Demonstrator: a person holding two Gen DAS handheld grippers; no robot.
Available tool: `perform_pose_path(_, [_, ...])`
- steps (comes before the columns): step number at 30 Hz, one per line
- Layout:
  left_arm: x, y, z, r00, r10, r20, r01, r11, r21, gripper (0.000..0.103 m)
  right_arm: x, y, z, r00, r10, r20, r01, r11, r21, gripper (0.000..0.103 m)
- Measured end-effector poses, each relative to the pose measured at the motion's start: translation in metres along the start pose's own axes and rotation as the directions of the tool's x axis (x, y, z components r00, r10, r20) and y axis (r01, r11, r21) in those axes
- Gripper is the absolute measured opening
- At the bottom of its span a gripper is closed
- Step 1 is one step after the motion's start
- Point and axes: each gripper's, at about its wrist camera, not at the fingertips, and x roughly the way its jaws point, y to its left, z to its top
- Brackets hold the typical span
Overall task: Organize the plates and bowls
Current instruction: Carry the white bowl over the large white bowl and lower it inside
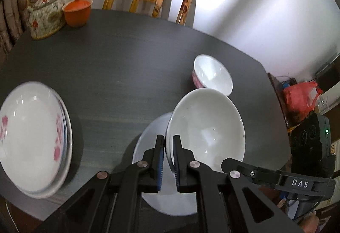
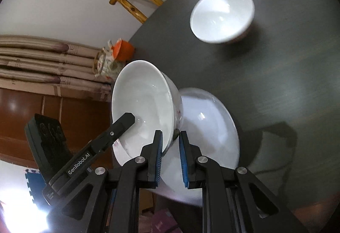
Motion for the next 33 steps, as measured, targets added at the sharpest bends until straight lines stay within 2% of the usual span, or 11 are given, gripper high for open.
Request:
perform_pose_path(5, [0.014, 0.003, -0.021, 0.999, 0.024, -0.035, -0.024, 1.0, -0.004, 0.008, 0.003, -0.017, -0.019, 1.0, -0.018, -0.018, 0.018, 1.0, 0.025, 0.016])
perform_pose_path(9, [0.017, 0.0, -0.029, 0.998, 0.062, -0.032, -0.061, 0.998, 0.02, 0.009, 0.004, -0.019, -0.023, 0.999, -0.045, -0.013, 0.045, 0.999, 0.014, 0.016])
perform_pose_path(17, [0.029, 0.007, -0.034, 0.994, 0.086, -0.062, -0.085, 0.996, 0.017, 0.01, 0.009, -0.018, -0.029, 0.997, -0.077, -0.013, 0.077, 0.997, -0.004, 0.016])
perform_pose_path(26, [0.037, 0.0, -0.034, 0.992, 0.107, -0.06, -0.104, 0.993, 0.048, 0.011, 0.013, -0.019, -0.03, 0.996, -0.09, -0.008, 0.09, 0.996, -0.01, 0.016])
perform_pose_path(28, [0.036, -0.003, -0.034, 0.991, 0.122, -0.058, -0.118, 0.991, 0.066, 0.013, 0.011, -0.017, -0.031, 0.995, -0.099, -0.002, 0.099, 0.995, -0.02, 0.016])
perform_pose_path(30, [0.033, -0.006, -0.033, 0.991, 0.13, -0.042, -0.127, 0.989, 0.079, 0.025, 0.011, -0.015, -0.031, 0.995, -0.103, 0.007, 0.103, 0.994, -0.027, 0.016])
perform_pose_path(33, [0.029, -0.011, -0.033, 0.989, 0.144, -0.024, -0.141, 0.985, 0.098, 0.033, 0.01, -0.014, -0.032, 0.994, -0.106, 0.016, 0.106, 0.994, -0.03, 0.018])
